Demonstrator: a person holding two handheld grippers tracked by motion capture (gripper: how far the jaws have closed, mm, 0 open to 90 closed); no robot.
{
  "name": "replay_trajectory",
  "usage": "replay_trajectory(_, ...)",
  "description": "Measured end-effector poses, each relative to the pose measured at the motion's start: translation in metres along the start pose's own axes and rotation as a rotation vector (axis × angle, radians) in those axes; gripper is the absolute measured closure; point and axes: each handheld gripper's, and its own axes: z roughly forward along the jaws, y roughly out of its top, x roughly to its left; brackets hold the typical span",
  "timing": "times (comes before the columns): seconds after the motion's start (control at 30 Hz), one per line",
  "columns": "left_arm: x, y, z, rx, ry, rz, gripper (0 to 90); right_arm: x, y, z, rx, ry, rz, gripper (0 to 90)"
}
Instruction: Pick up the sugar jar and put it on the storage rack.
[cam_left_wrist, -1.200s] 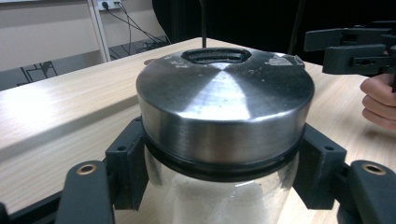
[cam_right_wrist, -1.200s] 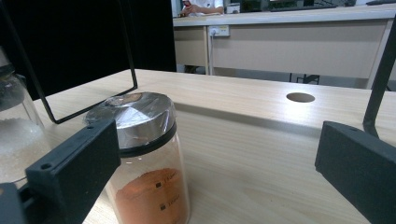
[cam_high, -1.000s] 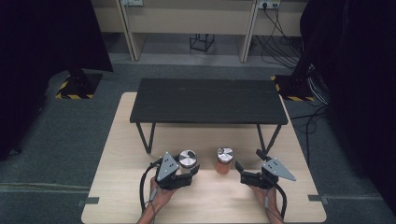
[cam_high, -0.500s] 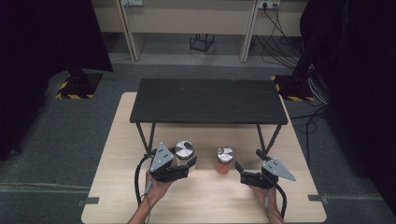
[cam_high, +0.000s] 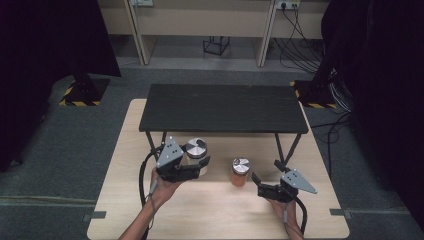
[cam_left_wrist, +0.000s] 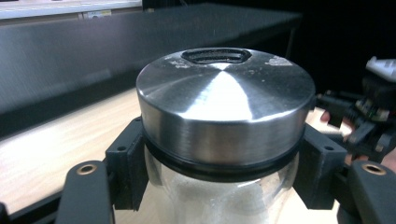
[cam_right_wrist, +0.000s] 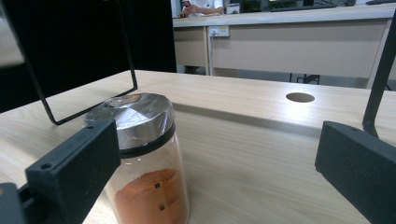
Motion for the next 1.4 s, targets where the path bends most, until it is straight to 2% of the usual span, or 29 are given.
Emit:
replay_trajectory(0.13,0.009,0.023,-0.003,-0.01,-0.004,-0.011,31.7,0.0,0.0,0.0,0.0,0.0,0.001,0.3)
replay_trajectory(0.2,0.009,0.034,-0.006,-0.021,0.013,-0.005,31.7,0.0,0.0,0.0,0.0,-0.001,0.001,0.3)
replay_trajectory(0.33,0.014,0.053,-0.008,-0.034,0.019,-0.008,31.7,0.0,0.0,0.0,0.0,0.001,0.001,0.3)
replay_trajectory(0.6,0.023,0.089,0.003,-0.026,0.05,-0.021,31.7,0.0,0.0,0.0,0.0,0.004,0.001,0.3)
replay_trajectory(0.67,0.024,0.095,0.008,-0.02,0.069,-0.018,31.7,0.0,0.0,0.0,0.0,0.005,0.001,0.3)
replay_trajectory(0.83,0.027,0.104,0.023,-0.009,0.12,-0.018,31.7,0.0,0.0,0.0,0.0,0.006,0.0,0.3)
replay_trajectory(1.23,0.038,0.108,0.05,-0.005,0.234,0.004,31.6,-0.001,0.0,0.0,0.003,0.012,-0.002,0.3)
replay_trajectory(1.4,0.044,0.105,0.058,-0.008,0.264,-0.033,31.6,-0.001,0.0,0.0,0.003,0.013,-0.001,0.3)
